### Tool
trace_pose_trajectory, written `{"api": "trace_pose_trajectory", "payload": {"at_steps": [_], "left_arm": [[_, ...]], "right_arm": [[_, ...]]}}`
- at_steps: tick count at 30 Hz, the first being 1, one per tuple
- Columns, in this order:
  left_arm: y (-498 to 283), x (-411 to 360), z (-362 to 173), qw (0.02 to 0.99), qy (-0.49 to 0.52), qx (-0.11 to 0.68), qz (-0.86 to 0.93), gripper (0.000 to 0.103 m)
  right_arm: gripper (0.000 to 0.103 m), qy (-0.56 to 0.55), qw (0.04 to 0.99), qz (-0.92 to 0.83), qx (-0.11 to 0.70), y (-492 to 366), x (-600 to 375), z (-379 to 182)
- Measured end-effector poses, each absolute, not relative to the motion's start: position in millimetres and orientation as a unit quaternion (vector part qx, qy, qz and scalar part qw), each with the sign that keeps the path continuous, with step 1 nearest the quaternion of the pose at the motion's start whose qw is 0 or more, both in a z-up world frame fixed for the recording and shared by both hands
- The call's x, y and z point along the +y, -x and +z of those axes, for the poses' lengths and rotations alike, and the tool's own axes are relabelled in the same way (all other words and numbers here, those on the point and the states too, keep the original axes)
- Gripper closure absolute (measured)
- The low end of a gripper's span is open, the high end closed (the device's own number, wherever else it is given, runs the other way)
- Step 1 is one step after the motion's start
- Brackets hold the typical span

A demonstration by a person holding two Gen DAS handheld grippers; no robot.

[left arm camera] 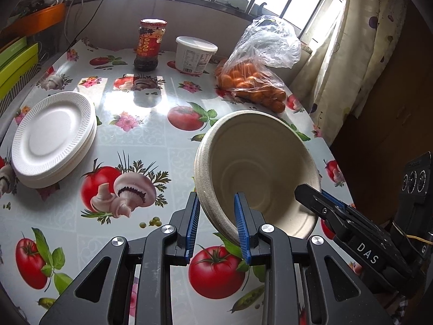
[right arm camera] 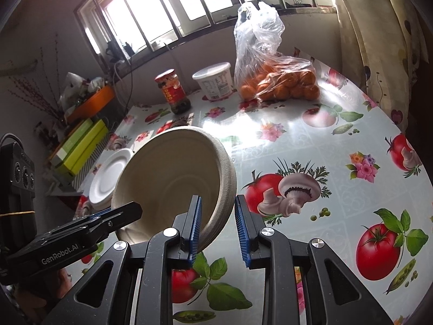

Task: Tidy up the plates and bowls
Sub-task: 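Lift the bowl stack with both tools and carry it toward the plate stack, then carry the bowl stack over the white plate stack with both tools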

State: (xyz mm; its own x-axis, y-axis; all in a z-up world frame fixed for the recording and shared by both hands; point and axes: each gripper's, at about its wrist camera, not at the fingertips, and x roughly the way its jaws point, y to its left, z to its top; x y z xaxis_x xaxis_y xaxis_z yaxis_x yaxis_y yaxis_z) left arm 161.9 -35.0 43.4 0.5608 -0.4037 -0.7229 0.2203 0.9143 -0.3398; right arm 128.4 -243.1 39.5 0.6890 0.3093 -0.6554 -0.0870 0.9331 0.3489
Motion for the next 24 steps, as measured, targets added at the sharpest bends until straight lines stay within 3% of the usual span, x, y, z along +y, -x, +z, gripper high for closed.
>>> {"api": "trace_pose_trajectory", "payload": {"at_steps": [24], "left_arm": [[-150.5,20.1,60.4,0.895,0.111,0.414,-0.126,0.076]], "right_arm": [[0.079,-0.131,0.9,0.165,0.382,-140.0,-188.1,54.0]]}}
